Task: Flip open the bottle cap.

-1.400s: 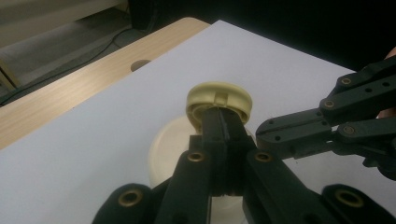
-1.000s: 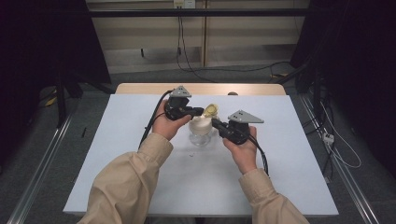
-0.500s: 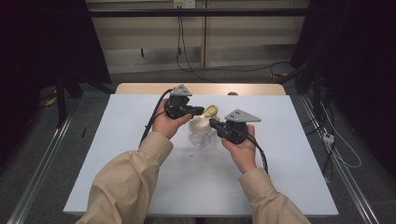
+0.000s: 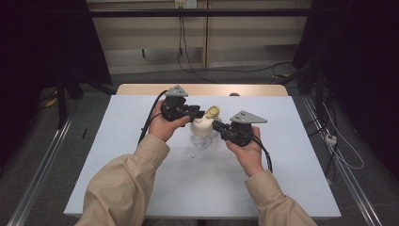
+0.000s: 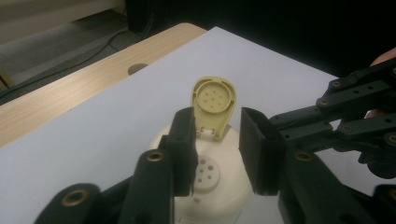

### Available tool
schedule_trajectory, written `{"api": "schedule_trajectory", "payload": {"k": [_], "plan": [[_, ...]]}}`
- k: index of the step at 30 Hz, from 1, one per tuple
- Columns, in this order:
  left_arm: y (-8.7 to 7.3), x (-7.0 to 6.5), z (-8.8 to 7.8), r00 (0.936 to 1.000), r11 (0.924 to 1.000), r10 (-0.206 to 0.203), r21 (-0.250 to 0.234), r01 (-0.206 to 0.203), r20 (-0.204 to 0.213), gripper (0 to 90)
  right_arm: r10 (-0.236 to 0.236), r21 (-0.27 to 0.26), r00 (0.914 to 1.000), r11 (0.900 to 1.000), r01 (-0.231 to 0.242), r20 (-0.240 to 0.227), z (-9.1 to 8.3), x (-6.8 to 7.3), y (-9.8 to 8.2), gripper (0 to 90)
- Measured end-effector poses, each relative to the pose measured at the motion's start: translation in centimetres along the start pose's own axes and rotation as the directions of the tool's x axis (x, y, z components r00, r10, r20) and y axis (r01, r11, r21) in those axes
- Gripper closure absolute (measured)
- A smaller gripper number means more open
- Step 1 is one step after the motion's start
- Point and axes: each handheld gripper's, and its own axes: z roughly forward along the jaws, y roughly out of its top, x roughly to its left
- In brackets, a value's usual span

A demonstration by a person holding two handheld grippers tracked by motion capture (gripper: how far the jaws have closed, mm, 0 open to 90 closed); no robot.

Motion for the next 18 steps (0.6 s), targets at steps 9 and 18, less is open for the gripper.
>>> {"api": "schedule_trajectory", "payload": {"k": [9,18], "plan": [[-0.7,0.3,-1.2,0.9996,0.9995,-0.023,-0.023,0.023,0.017,51.5,0.017,0.006,0.9998,1.0,-0.017,-0.007,-0.7,-0.4,-0.2,73.7],[-1.4,0.5,-2.7,0.9981,0.9977,-0.06,-0.03,0.06,0.017,38.3,0.02,0.022,0.9998,1.0,-0.02,-0.002,-0.8,-0.4,-0.5,62.9]]}}
